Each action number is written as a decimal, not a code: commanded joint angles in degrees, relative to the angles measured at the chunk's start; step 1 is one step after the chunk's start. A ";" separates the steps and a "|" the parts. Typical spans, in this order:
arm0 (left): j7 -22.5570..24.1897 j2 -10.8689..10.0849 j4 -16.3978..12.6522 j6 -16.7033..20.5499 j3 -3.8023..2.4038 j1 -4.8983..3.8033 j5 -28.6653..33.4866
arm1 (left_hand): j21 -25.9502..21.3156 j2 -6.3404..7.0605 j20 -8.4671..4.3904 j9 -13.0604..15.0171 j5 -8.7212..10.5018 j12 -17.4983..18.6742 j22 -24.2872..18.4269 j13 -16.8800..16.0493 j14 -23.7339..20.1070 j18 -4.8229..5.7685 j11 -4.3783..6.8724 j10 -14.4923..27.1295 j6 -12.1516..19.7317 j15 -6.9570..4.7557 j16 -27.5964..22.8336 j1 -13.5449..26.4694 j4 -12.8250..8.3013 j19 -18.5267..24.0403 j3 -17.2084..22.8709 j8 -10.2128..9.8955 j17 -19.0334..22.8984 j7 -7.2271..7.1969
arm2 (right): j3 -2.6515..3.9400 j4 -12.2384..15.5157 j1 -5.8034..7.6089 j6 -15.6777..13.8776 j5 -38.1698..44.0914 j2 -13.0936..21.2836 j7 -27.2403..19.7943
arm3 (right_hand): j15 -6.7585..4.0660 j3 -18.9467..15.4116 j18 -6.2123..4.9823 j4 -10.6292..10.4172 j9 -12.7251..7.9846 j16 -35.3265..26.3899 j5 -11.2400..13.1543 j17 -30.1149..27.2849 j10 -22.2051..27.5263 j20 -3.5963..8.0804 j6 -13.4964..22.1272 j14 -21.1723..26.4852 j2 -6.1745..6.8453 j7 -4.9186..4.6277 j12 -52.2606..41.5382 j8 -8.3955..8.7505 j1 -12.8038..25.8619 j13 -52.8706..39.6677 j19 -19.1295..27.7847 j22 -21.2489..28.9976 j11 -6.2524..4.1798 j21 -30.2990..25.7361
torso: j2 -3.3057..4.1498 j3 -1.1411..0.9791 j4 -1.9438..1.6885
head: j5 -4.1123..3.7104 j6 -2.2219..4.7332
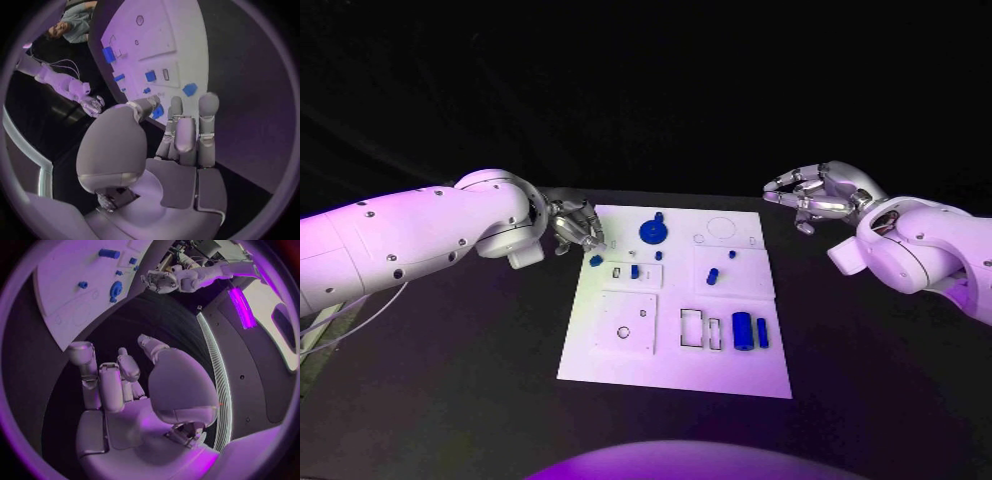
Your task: Assemble the parts on the task board
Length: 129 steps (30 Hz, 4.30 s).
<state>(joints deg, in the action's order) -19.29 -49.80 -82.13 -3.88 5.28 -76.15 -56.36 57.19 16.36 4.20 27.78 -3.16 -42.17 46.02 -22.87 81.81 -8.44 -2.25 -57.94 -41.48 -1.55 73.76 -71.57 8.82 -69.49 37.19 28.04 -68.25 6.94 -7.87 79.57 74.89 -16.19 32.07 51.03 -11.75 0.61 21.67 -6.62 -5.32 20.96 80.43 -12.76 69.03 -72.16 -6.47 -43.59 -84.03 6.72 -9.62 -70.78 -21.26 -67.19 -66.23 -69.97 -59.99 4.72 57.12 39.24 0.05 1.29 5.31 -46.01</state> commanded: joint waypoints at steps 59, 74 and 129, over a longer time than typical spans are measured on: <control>22.77 1.87 3.32 5.11 5.82 1.55 -45.06 | 11.81 -0.27 -2.08 -7.98 0.30 -31.50 15.36 -22.76 4.06 2.06 3.28 -0.86 -2.82 -2.37 11.00 -7.90 -4.38 -5.23 -2.94 3.70 -12.65 -3.73 | -0.08 -0.23 -0.94 0.97 0.65 -0.09 -0.59 | -0.34 0.03 -1.12 -0.32 0.05 -0.29 -0.35 0.12 -0.35 0.14 0.54 -1.18 -0.07 -0.05 -0.01 -0.40 -0.45 -0.04 -0.03 -0.06 -0.07 -0.31 | 0.06 -0.05 0.05 | 0.80 -0.65; 22.92 2.38 4.46 5.60 5.82 1.66 -44.56 | 12.67 -3.25 -1.98 -8.74 0.33 -31.81 16.45 -22.64 4.11 2.23 2.70 -0.63 -8.47 -2.00 11.27 -8.12 -3.22 -5.30 -1.22 2.95 -12.86 -2.68 | -0.08 -0.22 -0.94 0.97 0.65 -0.12 -0.63 | -0.34 0.05 -1.13 -0.43 0.05 -0.30 -0.37 0.14 -0.41 0.14 0.56 -1.19 -0.17 -0.06 -0.07 -0.44 -0.43 -0.11 -0.03 -0.03 -0.07 -0.38 | 0.09 -0.06 0.09 | 0.70 -0.64; 24.39 2.93 4.54 9.32 5.79 1.66 -37.92 | 10.40 -3.28 0.49 -12.64 0.32 -18.71 14.53 -5.71 2.47 1.60 -0.05 7.17 -9.38 0.30 9.98 -5.40 5.55 -3.02 3.29 -6.33 -10.26 0.11 | -0.08 -0.42 -1.08 1.15 0.50 -0.17 -1.09 | -0.30 -0.09 -1.23 -1.09 0.00 -0.44 -0.44 -0.05 -0.15 0.13 0.76 -1.15 -0.45 -0.10 0.21 -0.45 0.04 0.24 0.22 0.41 -0.02 -0.98 | -0.02 -0.06 0.07 | 0.40 -0.28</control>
<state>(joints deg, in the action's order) 5.36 -46.98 -77.45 4.48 11.08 -74.51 -94.85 67.33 12.71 4.56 15.19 -2.65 -61.23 60.52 -28.62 83.94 -6.65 -2.29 -50.42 -50.89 -1.61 83.82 -76.85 14.47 -72.33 40.61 21.79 -74.91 7.33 -7.95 79.14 73.86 -16.01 32.22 50.91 -12.23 0.61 21.59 -7.20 -6.19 20.92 80.22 -12.98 69.07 -72.16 -6.47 -43.18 -84.03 6.72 -9.62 -70.78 -21.48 -67.19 -66.08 -69.97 -59.65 4.72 56.46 39.23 0.00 1.36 5.76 -46.32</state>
